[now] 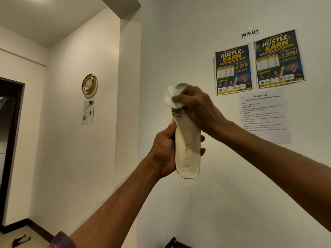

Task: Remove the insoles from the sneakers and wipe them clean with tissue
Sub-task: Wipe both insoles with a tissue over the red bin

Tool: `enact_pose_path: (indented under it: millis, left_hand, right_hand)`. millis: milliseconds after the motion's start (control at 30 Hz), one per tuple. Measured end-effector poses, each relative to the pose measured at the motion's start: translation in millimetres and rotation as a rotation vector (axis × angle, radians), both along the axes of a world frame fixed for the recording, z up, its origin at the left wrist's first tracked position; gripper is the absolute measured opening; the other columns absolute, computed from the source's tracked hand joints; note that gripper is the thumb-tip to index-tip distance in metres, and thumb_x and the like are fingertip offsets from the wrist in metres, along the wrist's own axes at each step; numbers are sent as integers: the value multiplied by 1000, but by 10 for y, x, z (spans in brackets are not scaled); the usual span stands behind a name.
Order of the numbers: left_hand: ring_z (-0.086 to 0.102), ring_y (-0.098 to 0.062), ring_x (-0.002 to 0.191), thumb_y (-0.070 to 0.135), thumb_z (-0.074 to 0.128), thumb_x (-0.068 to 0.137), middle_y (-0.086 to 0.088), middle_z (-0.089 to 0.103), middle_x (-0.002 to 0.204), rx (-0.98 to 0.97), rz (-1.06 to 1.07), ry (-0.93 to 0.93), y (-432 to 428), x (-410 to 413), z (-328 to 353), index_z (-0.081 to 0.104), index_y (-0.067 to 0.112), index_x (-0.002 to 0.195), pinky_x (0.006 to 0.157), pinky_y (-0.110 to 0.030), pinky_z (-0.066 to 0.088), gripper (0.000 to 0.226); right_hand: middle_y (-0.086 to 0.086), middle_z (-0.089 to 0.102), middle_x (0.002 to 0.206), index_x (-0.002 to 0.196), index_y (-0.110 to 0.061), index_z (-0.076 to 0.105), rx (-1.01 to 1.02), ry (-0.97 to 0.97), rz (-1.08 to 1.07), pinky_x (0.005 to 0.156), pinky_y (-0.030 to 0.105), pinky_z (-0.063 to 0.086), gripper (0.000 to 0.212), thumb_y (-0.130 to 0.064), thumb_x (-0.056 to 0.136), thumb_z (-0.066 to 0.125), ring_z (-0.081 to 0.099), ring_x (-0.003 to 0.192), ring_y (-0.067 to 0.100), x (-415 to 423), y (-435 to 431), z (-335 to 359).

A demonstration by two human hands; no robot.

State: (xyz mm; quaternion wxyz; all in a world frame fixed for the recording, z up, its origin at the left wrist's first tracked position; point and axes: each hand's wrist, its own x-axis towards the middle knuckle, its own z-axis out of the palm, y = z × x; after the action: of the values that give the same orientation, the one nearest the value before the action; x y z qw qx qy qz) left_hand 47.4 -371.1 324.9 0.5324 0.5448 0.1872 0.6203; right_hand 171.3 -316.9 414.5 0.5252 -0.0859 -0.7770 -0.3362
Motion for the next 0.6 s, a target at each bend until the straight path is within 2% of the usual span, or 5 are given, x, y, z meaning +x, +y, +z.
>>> enact_pose_path:
  millis: [67,200,300,433,600]
  left_hand:
    - [65,-37,111,57,35,104,-20,64,132,4,-6,-29,22,-24,2,53,17,146,95,-55,52,61]
    - [65,-36,109,57,35,104,-18,67,124,8,11,-27,24,-38,3,56,16,143,99,-56,48,61]
    - [66,-39,103,54,37,105,-18,69,121,30,20,-68,62,-69,-25,56,17,144,90,-56,55,57]
    - [67,-37,102,52,35,106,-16,71,117,59,29,-99,45,-87,-1,58,19,141,90,-55,55,53]
    - [67,-36,110,43,35,107,-17,69,123,116,24,-155,64,-137,42,59,17,140,90,-51,57,49]
  right_hand:
    - [20,62,103,114,0,71,58,-128,-18,71,45,57,27,-2,87,71,61,91,35,-51,-7,-90]
    - [22,66,106,109,1,72,-37,62,87,74,47,59,25,-2,84,73,64,95,38,-50,22,-145]
    - [21,66,103,108,3,72,10,-99,50,72,42,60,25,1,83,74,66,91,37,-98,8,-308]
    - [16,64,107,109,-3,72,-105,43,163,78,39,57,22,-5,86,72,61,95,27,-111,57,-327]
    - [18,65,103,107,-1,73,-46,-84,152,74,36,56,21,-6,87,70,63,92,32,-137,23,-393]
